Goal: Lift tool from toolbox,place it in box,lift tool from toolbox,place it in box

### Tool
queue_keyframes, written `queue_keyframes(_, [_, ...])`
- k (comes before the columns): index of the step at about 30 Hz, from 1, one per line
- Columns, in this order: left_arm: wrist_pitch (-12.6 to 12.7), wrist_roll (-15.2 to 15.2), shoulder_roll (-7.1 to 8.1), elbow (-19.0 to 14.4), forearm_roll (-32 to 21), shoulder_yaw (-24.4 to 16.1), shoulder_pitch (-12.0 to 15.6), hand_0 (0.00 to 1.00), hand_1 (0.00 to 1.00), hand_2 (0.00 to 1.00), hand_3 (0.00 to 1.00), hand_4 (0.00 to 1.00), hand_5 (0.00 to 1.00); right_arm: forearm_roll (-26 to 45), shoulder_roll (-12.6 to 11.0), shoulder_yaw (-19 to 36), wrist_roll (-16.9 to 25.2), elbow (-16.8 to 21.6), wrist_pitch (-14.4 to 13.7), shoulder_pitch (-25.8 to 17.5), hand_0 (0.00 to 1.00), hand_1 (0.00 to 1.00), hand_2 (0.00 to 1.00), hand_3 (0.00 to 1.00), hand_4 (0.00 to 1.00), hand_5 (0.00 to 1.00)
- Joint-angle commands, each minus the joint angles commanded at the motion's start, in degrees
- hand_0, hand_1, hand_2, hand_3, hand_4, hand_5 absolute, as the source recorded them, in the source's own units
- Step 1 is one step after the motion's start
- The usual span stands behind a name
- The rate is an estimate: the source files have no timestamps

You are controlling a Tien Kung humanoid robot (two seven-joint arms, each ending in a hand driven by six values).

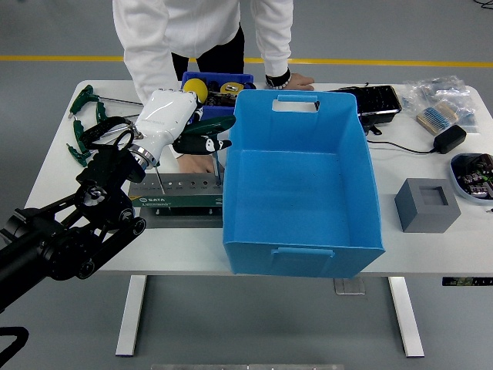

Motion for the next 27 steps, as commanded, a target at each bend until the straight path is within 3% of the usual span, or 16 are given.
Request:
queue_keyframes(9, [-3.9, -0.7, 1.72, -2.9, -2.5, -1.6, -1.0, 0.030, 0.002, 0.046, 0.048, 0.931, 0.581, 0.0, 0.0, 0.2, 0.0, 0.0, 0.0, 0.0, 0.746, 0.735, 0.761, 0.700, 0.971, 0.791])
queue_keyframes(21, [-13.0, -0.7, 6.81, -8.0, -8.8, -3.4, -5.1, 0.028, 0.002, 0.048, 0.048, 0.921, 0.593, -0.2, 0.1, 0.4, -0.1, 0.0, 0.0, 0.0, 0.746, 0.735, 0.761, 0.698, 0.970, 0.788])
queue_keyframes(27, [-16.1, -0.1, 8.91, -10.7, -10.0, -3.0, -7.3, 0.021, 0.002, 0.048, 0.049, 0.914, 0.598, -0.1, 0.2, 0.3, -0.1, -0.1, 0.0, -0.1, 0.746, 0.735, 0.761, 0.698, 0.969, 0.787])
